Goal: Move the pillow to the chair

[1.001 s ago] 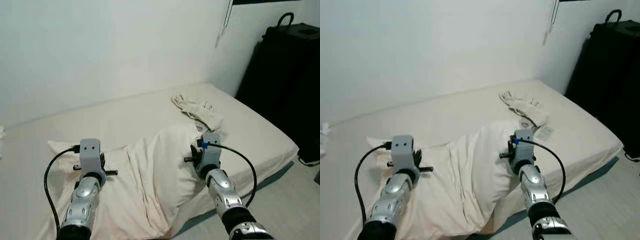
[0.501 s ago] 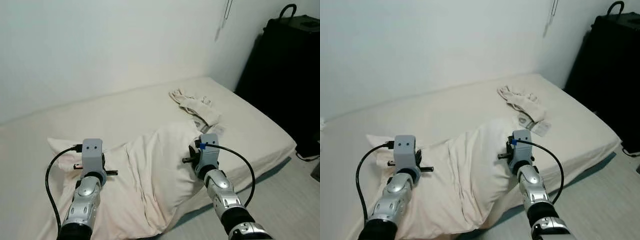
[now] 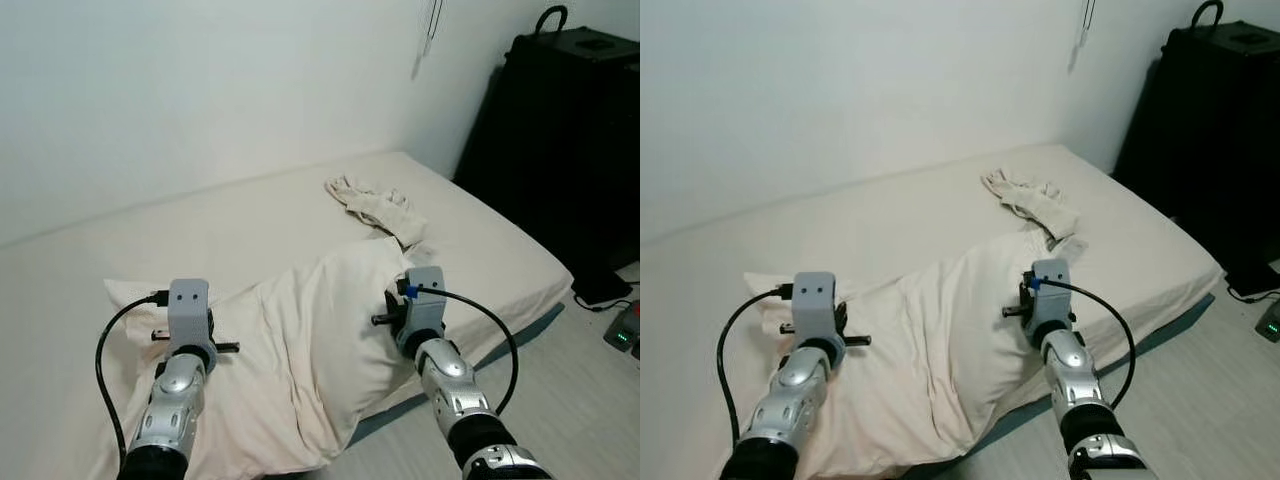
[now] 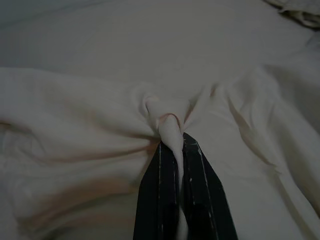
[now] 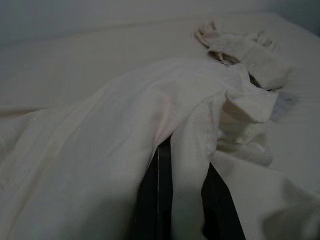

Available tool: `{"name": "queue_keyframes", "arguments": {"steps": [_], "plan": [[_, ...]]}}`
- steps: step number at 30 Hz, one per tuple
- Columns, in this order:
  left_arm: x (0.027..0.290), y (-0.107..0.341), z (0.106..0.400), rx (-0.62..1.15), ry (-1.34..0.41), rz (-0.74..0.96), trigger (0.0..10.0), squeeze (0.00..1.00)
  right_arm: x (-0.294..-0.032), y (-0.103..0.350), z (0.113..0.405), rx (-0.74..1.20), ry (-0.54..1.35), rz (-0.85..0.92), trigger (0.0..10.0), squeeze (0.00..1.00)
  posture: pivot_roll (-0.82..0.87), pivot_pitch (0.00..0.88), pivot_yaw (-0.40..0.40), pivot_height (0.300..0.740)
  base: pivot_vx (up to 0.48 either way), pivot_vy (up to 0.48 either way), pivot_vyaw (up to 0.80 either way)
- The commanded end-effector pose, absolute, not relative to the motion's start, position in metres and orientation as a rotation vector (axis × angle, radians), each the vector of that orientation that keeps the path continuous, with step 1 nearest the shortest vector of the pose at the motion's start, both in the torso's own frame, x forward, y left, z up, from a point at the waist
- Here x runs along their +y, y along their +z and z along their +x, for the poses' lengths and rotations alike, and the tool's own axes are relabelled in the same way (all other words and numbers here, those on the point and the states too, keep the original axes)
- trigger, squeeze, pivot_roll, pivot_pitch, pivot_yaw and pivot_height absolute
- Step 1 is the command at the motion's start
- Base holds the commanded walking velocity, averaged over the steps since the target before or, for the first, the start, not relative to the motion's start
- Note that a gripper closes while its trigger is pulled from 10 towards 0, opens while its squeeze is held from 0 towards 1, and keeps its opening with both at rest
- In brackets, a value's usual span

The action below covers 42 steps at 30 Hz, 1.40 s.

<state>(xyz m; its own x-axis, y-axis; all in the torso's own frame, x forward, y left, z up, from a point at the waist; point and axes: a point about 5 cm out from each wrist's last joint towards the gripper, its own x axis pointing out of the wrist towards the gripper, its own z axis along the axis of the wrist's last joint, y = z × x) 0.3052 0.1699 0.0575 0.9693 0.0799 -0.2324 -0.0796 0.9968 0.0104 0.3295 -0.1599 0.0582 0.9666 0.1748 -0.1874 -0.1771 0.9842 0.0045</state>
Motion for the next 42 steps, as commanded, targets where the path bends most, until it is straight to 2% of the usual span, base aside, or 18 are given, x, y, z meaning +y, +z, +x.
{"name": "queue_keyframes", "arguments": {"steps": [1, 9, 22, 25, 28, 32, 33, 38, 40, 42], "plan": [[0.166, 0.063, 0.309, 0.222, 0.073, 0.046, 10.0, 0.00, -0.157, 0.064, 0.331, 0.150, 0.197, -0.012, 10.0, 0.00, -0.03, 0.070, -0.032, 0.740, 0.000, -0.469, 0.00], [0.171, 0.059, 0.307, 0.243, 0.120, 0.039, 10.0, 0.00, -0.158, 0.063, 0.330, 0.151, 0.195, -0.013, 10.0, 0.00, -0.03, 0.062, -0.030, 0.740, 0.000, -0.480, 0.00], [0.170, 0.062, 0.313, 0.278, 0.167, -0.027, 10.0, 0.00, -0.158, 0.062, 0.330, 0.158, 0.199, -0.017, 10.0, 0.00, -0.03, 0.053, -0.033, 0.740, 0.000, 0.000, 0.00], [0.168, 0.057, 0.312, 0.334, 0.171, -0.061, 10.0, 0.00, -0.158, 0.061, 0.329, 0.159, 0.200, -0.015, 10.0, 0.00, -0.03, 0.050, -0.033, 0.740, 0.000, 0.000, 0.00], [0.164, 0.050, 0.309, 0.379, 0.148, -0.059, 10.0, 0.00, -0.157, 0.059, 0.328, 0.163, 0.201, -0.013, 10.0, 0.00, -0.02, 0.041, -0.036, 0.740, 0.000, 0.000, 0.00], [0.165, 0.049, 0.309, 0.347, 0.117, -0.009, 10.0, 0.00, -0.153, 0.055, 0.326, 0.172, 0.203, 0.004, 10.0, 0.00, -0.02, 0.015, -0.036, 0.740, 0.000, 0.000, 0.00], [0.169, 0.050, 0.310, 0.343, 0.137, -0.019, 10.0, 0.00, -0.150, 0.059, 0.330, 0.161, 0.204, 0.019, 10.0, 0.00, -0.02, 0.042, -0.027, 0.740, 0.000, 0.000, 0.00], [0.174, 0.058, 0.317, 0.319, 0.151, -0.012, 10.0, 0.00, -0.151, 0.067, 0.337, 0.146, 0.196, 0.015, 10.0, 0.00, -0.02, 0.019, -0.026, 0.740, 0.000, 0.000, 0.00], [0.176, 0.061, 0.319, 0.303, 0.150, -0.040, 10.0, 0.00, -0.152, 0.071, 0.341, 0.150, 0.183, 0.012, 10.0, 0.00, -0.03, 0.056, -0.022, 0.740, 0.000, 0.000, 0.00], [0.180, 0.060, 0.318, 0.296, 0.194, 0.001, 10.0, 0.00, -0.153, 0.072, 0.342, 0.150, 0.175, 0.026, 10.0, 0.00, -0.03, 0.073, -0.016, 0.740, 0.000, 0.000, 0.00]]}}
